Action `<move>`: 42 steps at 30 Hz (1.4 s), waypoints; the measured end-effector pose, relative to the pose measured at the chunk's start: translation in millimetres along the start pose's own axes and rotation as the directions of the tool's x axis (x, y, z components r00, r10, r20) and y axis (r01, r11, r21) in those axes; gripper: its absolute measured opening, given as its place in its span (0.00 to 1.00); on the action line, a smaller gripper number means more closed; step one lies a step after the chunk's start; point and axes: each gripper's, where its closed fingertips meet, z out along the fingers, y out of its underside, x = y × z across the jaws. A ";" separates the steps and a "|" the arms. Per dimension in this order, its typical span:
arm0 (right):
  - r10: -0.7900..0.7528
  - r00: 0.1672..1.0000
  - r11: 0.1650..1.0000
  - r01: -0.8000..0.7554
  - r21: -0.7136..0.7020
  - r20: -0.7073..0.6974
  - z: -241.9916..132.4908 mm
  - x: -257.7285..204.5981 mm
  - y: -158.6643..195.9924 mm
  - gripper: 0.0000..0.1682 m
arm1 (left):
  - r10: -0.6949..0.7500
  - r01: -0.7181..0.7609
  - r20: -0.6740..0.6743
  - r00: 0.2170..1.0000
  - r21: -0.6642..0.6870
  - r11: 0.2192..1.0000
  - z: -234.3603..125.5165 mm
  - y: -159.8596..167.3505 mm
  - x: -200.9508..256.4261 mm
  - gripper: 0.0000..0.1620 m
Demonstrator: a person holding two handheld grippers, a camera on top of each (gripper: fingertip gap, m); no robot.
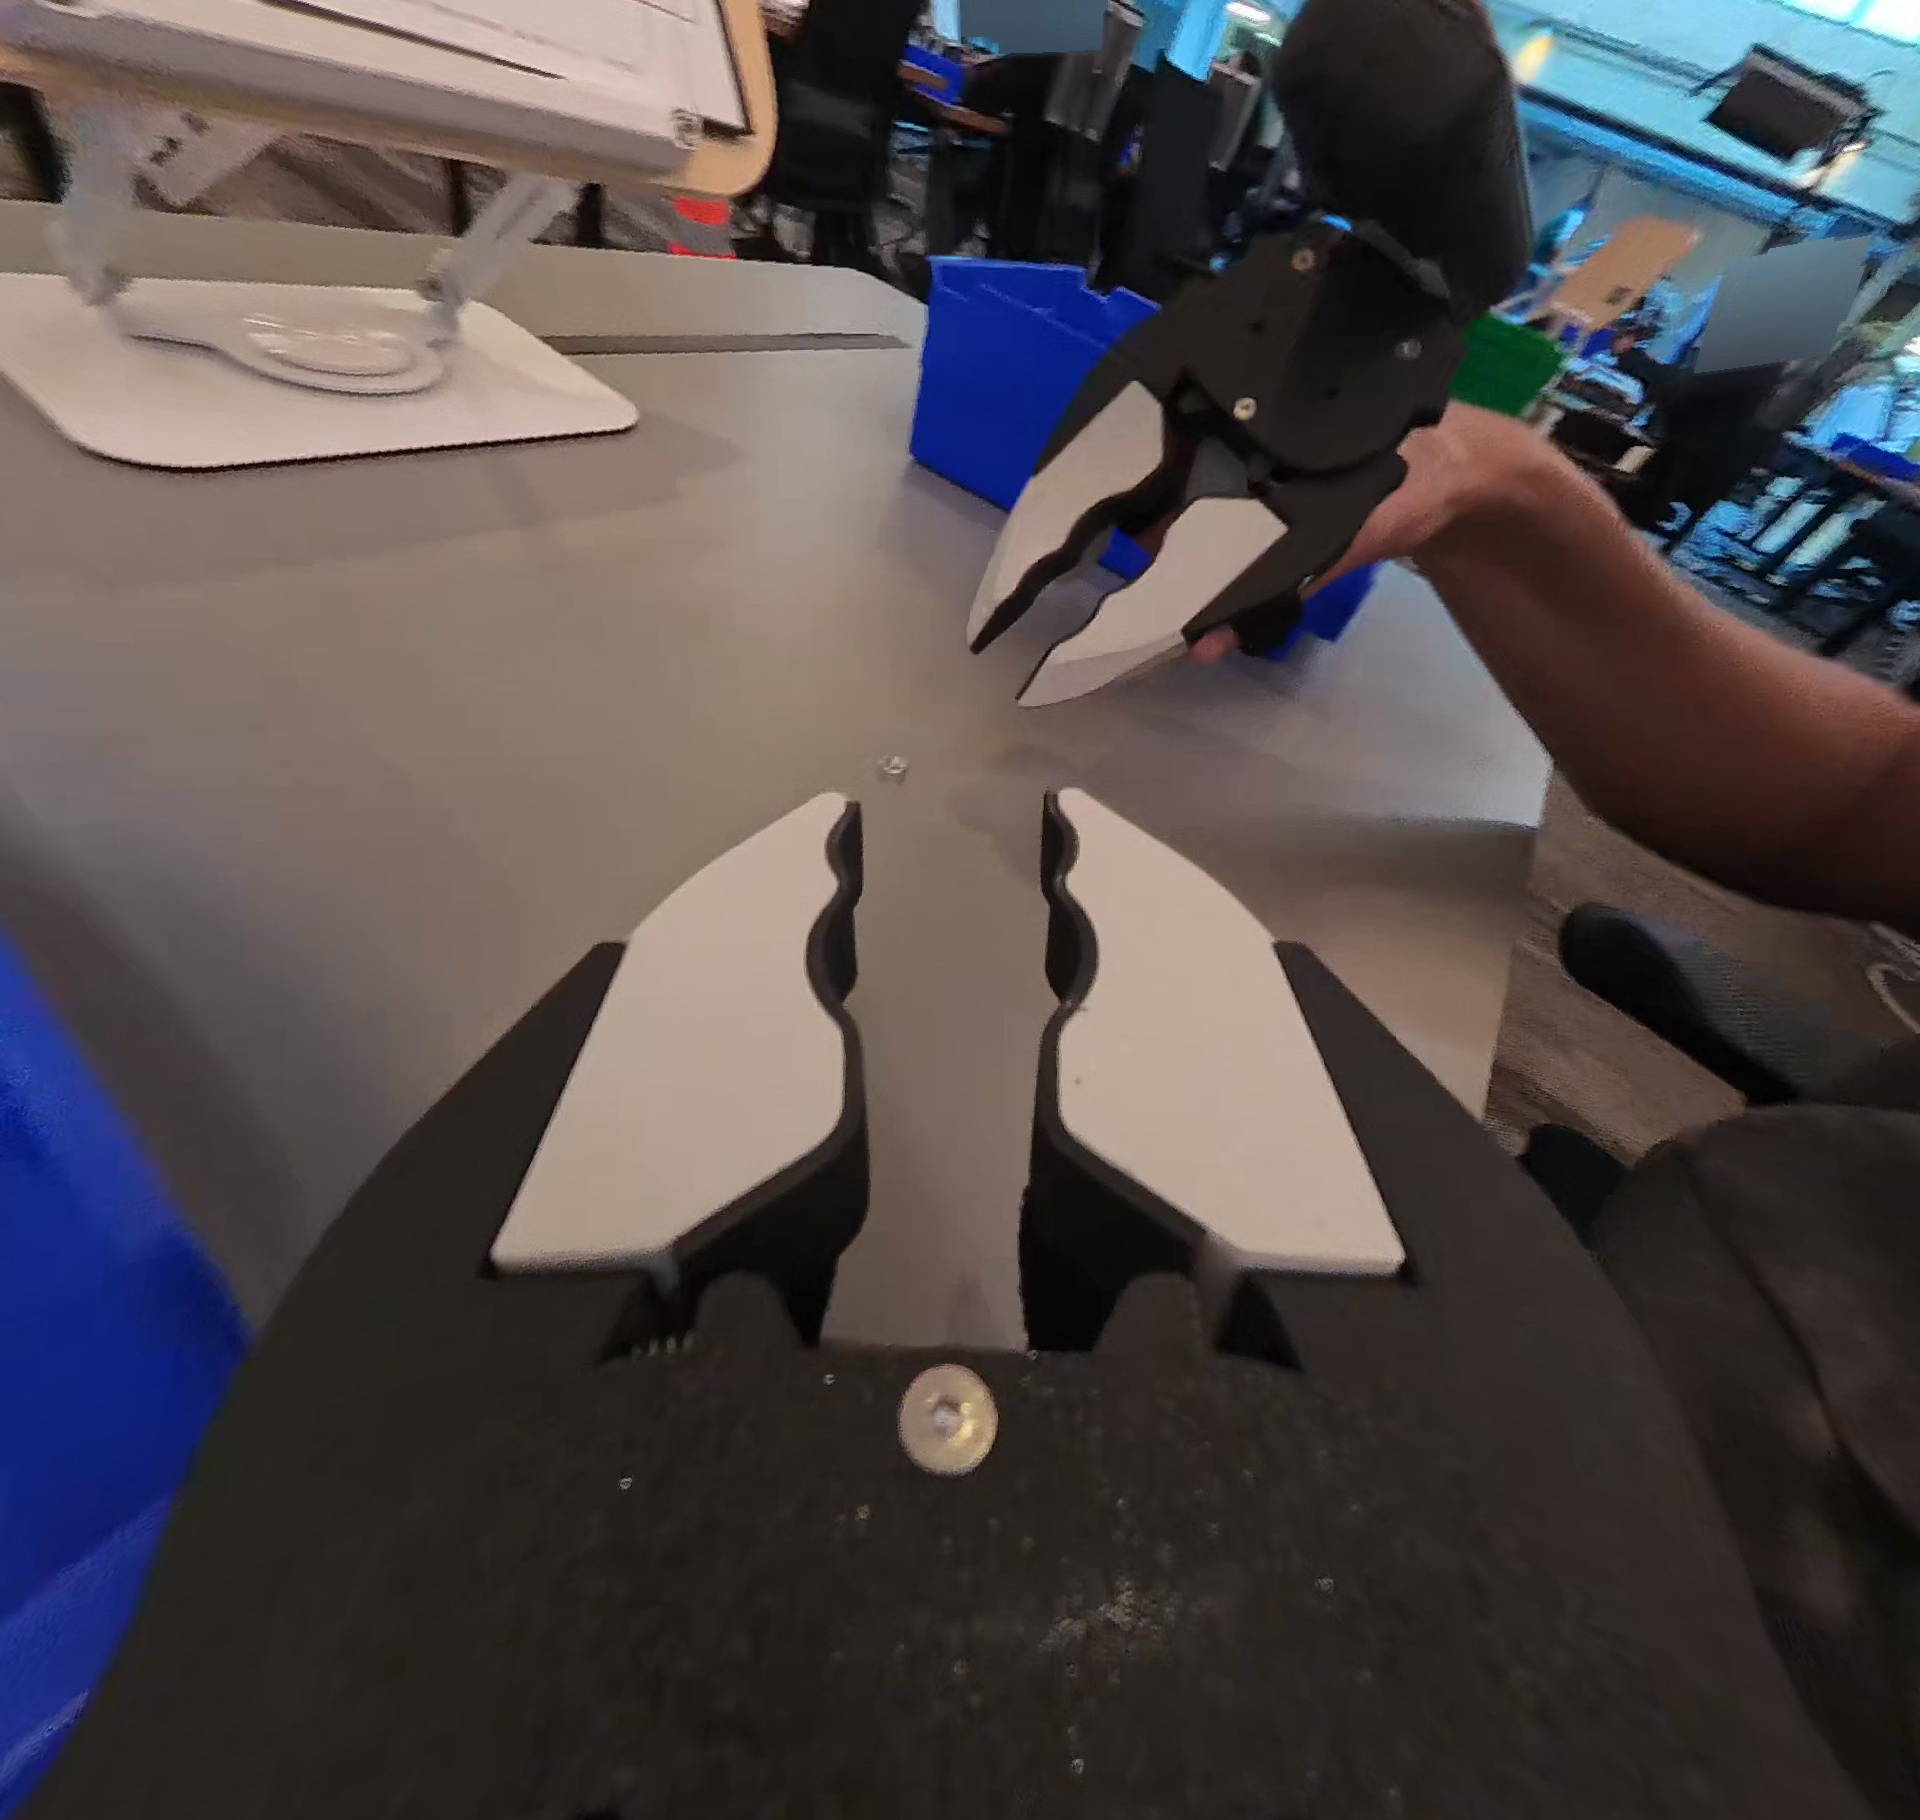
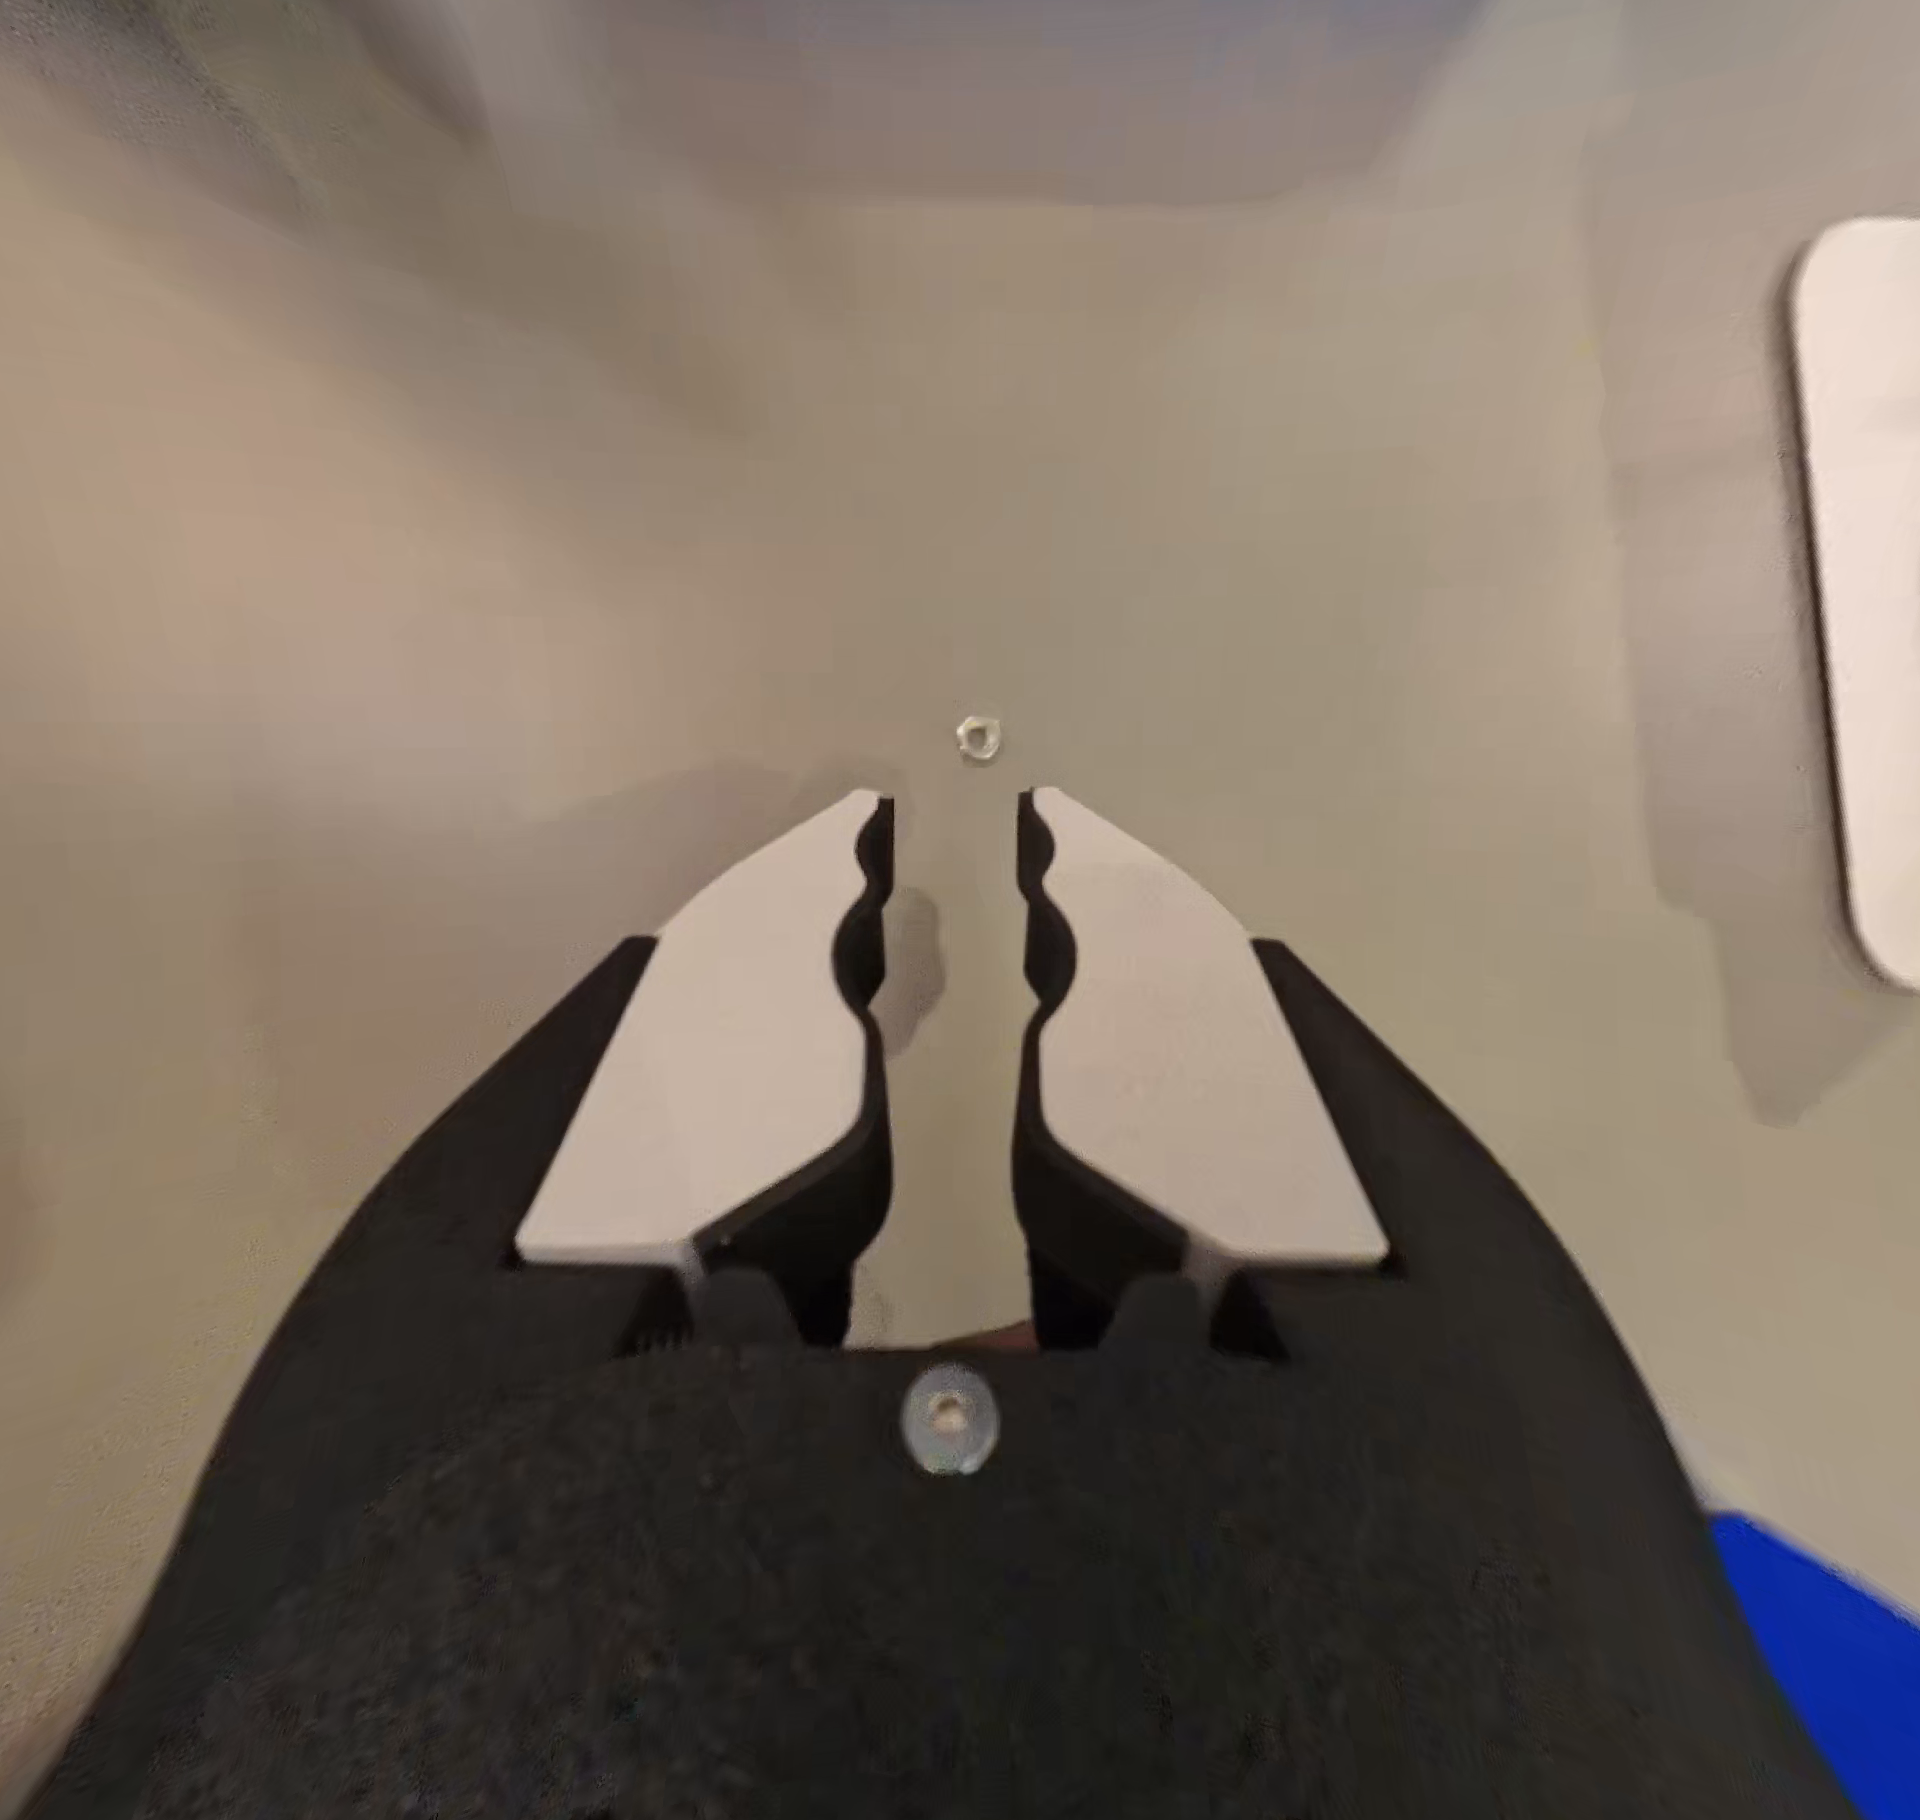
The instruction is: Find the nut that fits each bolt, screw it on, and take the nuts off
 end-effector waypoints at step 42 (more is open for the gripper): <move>-0.285 0.902 0.878 0.381 -0.289 0.325 49.0 7.4 6.9 0.10 | 0.209 -0.221 -0.130 0.969 -0.088 0.971 0.3 4.5 59.5 0.20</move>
